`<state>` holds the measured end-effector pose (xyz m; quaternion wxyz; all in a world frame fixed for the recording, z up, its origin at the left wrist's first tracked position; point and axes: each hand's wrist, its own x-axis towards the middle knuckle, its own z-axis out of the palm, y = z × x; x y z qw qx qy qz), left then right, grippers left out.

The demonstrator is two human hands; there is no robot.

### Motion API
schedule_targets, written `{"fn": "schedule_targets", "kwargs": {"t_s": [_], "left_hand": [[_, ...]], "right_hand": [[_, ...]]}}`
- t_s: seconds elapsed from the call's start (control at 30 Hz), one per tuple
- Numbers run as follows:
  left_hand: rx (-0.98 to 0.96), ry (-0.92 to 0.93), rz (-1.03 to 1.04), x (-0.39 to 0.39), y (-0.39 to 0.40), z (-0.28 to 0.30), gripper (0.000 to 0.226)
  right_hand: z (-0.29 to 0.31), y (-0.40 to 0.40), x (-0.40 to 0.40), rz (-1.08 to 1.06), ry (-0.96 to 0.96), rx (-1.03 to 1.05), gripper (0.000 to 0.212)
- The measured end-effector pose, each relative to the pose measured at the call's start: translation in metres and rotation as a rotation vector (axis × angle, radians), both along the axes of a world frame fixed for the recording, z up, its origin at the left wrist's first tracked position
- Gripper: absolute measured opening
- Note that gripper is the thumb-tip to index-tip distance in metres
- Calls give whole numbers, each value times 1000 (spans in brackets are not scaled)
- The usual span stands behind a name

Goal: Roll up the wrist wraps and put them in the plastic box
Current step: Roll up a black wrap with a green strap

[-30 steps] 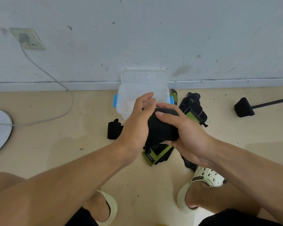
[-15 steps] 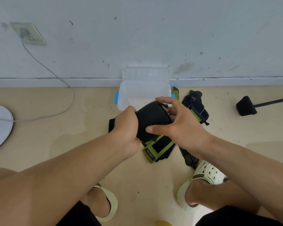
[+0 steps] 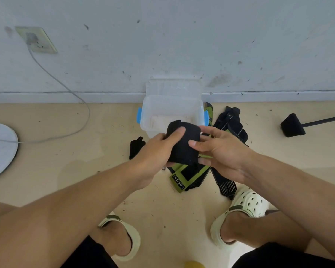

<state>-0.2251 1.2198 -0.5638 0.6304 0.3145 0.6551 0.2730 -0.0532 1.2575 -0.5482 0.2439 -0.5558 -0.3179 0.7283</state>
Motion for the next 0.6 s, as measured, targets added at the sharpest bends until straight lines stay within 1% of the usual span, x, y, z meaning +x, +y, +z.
{"fn": "schedule_targets", "kwargs": {"t_s": [0.1,0.2,0.3,0.37,0.53,0.6], "left_hand": [[-14,0,-31,-7,-2,-6,59],[-24,-36,-1,-9,-6,-6,52],[19,-5,47,-5,-12,-4,39],[52,16,86,-2,-16,-4,36],[91,-20,171,-3,-19,0,41],[122,-17,197,-5,-18,3,43]], "right_hand": [[-3,-6,1,14,32,-57,51],[-4,-12,0,35,5,-58,42],[-6,-16,-3,63,-50,-28,47],[-6,-17,-4,70,-69,-14,52],[-1,-11,-10,90,-18,-62,37],[5,-7,-13,128,-28,-44,37]]}}
